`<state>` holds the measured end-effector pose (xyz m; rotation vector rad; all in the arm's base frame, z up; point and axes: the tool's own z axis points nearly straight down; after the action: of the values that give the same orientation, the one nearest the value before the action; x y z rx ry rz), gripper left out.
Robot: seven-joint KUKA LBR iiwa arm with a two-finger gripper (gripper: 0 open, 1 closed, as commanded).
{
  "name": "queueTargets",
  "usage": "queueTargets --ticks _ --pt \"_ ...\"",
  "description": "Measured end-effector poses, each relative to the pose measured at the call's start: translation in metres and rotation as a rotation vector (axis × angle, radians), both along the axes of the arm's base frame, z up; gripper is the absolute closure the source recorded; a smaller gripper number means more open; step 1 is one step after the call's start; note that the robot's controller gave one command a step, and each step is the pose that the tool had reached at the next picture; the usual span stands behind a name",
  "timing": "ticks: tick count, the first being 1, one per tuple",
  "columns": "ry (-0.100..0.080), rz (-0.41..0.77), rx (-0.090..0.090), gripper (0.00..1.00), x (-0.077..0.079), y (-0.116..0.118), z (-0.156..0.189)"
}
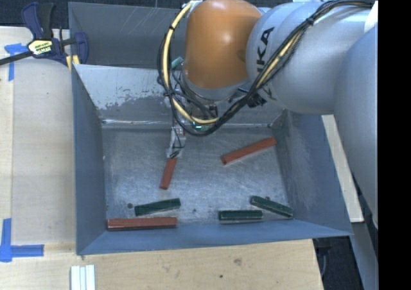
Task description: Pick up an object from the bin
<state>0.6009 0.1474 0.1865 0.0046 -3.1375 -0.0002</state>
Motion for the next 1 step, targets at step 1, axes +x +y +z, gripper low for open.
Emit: queueTargets --ticks 1 --pt "-0.007 0.191 0.002 0.0 0.013 -0.0079 -0.1153"
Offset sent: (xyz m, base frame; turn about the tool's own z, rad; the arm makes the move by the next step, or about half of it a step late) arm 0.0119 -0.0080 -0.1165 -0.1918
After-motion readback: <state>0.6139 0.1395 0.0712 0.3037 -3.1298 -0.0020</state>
